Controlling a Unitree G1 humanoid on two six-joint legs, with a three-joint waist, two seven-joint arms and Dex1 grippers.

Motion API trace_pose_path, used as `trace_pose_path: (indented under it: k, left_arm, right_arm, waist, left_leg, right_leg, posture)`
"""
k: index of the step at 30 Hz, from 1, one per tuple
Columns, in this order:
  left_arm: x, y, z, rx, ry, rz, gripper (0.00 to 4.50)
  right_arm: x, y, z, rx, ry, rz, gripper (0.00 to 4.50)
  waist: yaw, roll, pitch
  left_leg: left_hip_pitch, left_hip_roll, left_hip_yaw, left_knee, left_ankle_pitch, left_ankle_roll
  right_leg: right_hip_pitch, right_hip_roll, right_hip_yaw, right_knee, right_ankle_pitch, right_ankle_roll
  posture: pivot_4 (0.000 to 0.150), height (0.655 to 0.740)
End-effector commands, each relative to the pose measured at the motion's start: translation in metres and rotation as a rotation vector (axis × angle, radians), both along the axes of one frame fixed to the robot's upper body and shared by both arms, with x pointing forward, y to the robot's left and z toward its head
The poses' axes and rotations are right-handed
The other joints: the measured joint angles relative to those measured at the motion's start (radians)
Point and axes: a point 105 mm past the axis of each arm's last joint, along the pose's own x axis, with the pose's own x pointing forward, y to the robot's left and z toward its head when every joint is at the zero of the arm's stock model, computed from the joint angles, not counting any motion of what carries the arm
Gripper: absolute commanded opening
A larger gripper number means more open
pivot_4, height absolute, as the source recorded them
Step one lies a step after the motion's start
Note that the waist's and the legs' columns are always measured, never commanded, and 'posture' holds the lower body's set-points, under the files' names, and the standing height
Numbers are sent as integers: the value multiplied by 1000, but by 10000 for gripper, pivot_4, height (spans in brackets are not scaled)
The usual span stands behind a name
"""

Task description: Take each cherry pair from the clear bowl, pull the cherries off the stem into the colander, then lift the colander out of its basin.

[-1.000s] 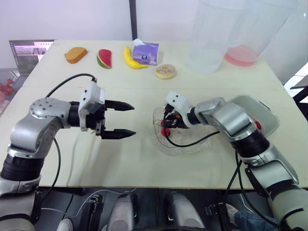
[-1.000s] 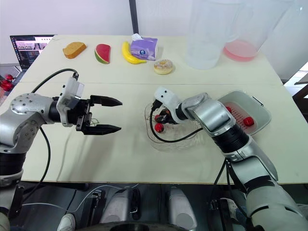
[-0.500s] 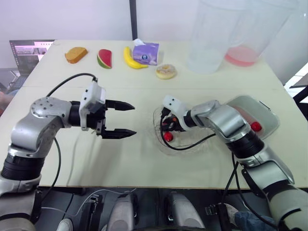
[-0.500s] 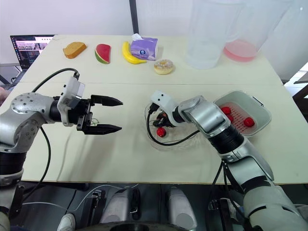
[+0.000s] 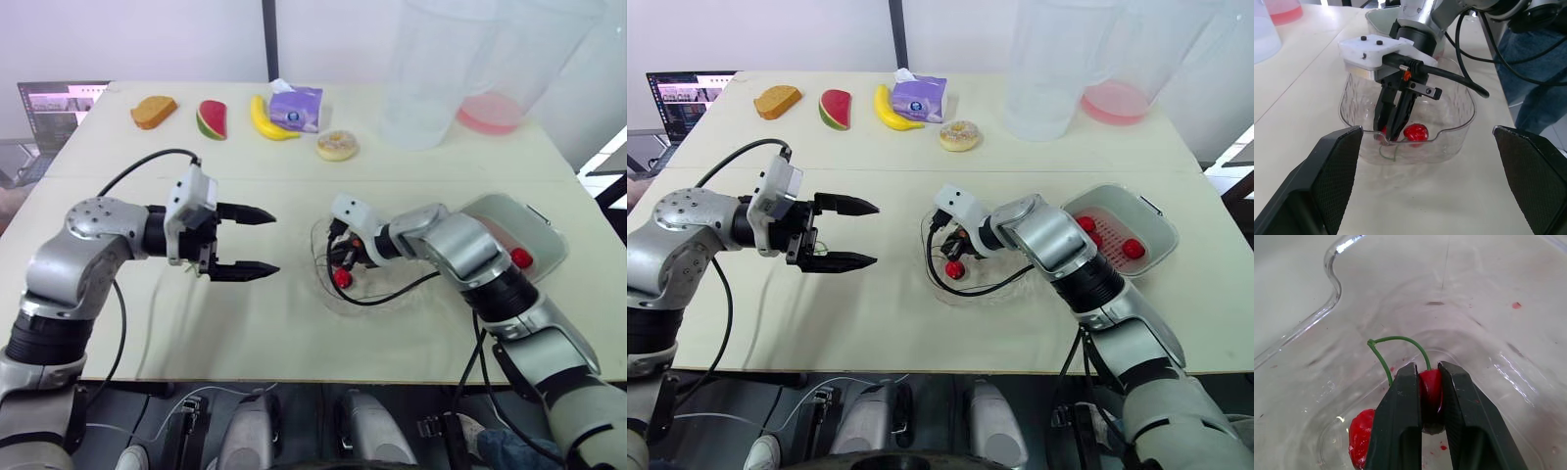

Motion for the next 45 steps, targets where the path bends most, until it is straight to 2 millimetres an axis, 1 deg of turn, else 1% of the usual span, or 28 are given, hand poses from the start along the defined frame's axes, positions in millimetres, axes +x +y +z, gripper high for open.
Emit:
trace_pose_path:
  k: [1, 3, 7, 11, 13, 16, 19, 22, 25, 29, 31, 35, 40, 43, 45]
  left_arm:
    - [1, -2, 10, 1, -47, -12, 45000]
    - [1, -2, 10, 1, -48, -11, 45000]
    - [1, -3, 11, -8, -45, -8, 45000]
    - [3, -5, 16, -39, -34, -5, 45000]
    - [5, -7, 20, -62, -26, -1, 45000]
    - [9, -14, 32, -145, 3, 7, 45000]
    - [18, -21, 42, -230, 38, 43, 45000]
    - [27, -31, 49, -333, 111, 81, 45000]
    - [31, -40, 50, -397, 179, 106, 45000]
    - [37, -52, 49, -483, 261, 143, 45000]
    - [44, -59, 47, -530, 292, 185, 45000]
    - [48, -71, 46, -610, 348, 234, 45000]
    - [46, -89, 43, -696, 432, 275, 45000]
    - [45, -94, 42, -723, 459, 294, 45000]
    - [45, -98, 37, -719, 470, 317, 45000]
  right_arm:
    - [3, -1, 35, 42, -102, 8, 1407]
    - [0, -8, 50, 58, -133, 0, 1407]
    - [-7, -17, 65, 80, -161, -13, 1407]
    - [-18, -36, 80, 115, -195, -59, 1407]
    - [-24, -41, 88, 166, -205, -78, 1407]
    - [-30, -48, 100, 277, -199, -132, 1407]
    - [-32, -51, 111, 400, -188, -199, 1407]
    - [-32, -53, 120, 543, -180, -267, 1407]
    - [-29, -53, 122, 642, -188, -324, 1407]
    - [-28, -51, 121, 710, -195, -377, 1407]
    - [-28, -51, 120, 719, -202, -397, 1407]
    - [-28, -52, 118, 713, -207, -421, 1407]
    - [-30, -49, 115, 699, -201, -412, 1407]
    - [-31, -48, 114, 697, -196, -409, 1407]
    - [-31, -47, 115, 695, -199, -404, 1407]
  waist:
    - [0, 0, 0]
    - [1, 0, 0]
    - [2, 0, 0]
    - [4, 0, 0]
    - [4, 0, 0]
    - [4, 0, 0]
    - [1, 0, 0]
    - [2, 0, 0]
    - [0, 0, 0]
    - [0, 0, 0]
    - [1, 0, 0]
    - [2, 0, 0]
    - [1, 0, 0]
    - [-2, 0, 0]
    - [-2, 0, 0]
  left_leg:
    - [0, 0, 0, 0, 0, 0]
    - [0, 0, 0, 0, 0, 0]
    - [0, 0, 0, 0, 0, 0]
    - [0, 0, 0, 0, 0, 0]
    - [0, 0, 0, 0, 0, 0]
    - [0, 0, -1, 0, 0, 0]
    - [0, 0, -1, 0, 0, 0]
    - [0, 0, -1, 0, 0, 0]
    - [0, 0, -1, 0, 0, 0]
    - [0, 0, -1, 0, 1, -1]
    - [0, 0, -1, 0, 1, -1]
    - [0, -1, -1, 0, 1, -1]
    - [0, -1, -1, 0, 1, -1]
    - [0, -1, -1, 0, 1, -1]
    - [0, -1, -1, -1, 1, -2]
  right_leg:
    - [0, 0, 0, 0, 0, 0]
    - [0, 0, 0, 0, 0, 0]
    - [0, -1, 0, 0, 0, 0]
    - [0, -1, 0, 0, 0, 0]
    - [0, -1, 0, 0, 0, 0]
    - [1, -1, 0, 0, 0, 0]
    - [1, -1, 0, 0, 0, 0]
    - [1, -1, 0, 1, 0, 0]
    - [0, -1, 0, 1, 0, 0]
    - [0, -2, 0, 2, 0, 0]
    - [0, -2, 0, 2, 0, 0]
    - [1, -2, 0, 1, 0, 0]
    - [1, -2, 0, 1, 0, 0]
    - [1, -2, 0, 1, 0, 0]
    - [1, -2, 0, 1, 0, 0]
  posture:
    - [1500, 7400]
    - [1500, 7400]
    - [1500, 7400]
    - [1500, 7400]
    - [1500, 7400]
    - [1500, 7400]
    - [1500, 7400]
    - [1500, 7400]
    - [1500, 7400]
    - [1500, 7400]
    - [1500, 7400]
    - [1500, 7400]
    - [1500, 7400]
    - [1500, 7400]
    - [1500, 7400]
